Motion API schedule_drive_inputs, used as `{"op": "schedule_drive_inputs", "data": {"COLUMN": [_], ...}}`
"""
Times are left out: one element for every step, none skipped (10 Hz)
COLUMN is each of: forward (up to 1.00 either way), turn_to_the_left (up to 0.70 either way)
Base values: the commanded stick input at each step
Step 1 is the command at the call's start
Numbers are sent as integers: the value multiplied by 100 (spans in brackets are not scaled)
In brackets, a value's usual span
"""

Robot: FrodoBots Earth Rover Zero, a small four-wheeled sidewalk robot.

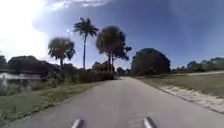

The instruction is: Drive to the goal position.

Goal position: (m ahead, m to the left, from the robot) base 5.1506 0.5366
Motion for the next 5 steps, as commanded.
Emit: {"op": "schedule_drive_inputs", "data": {"forward": [70, 70, 70, 70, 70], "turn_to_the_left": [0, 0, 0, 0, 0]}}
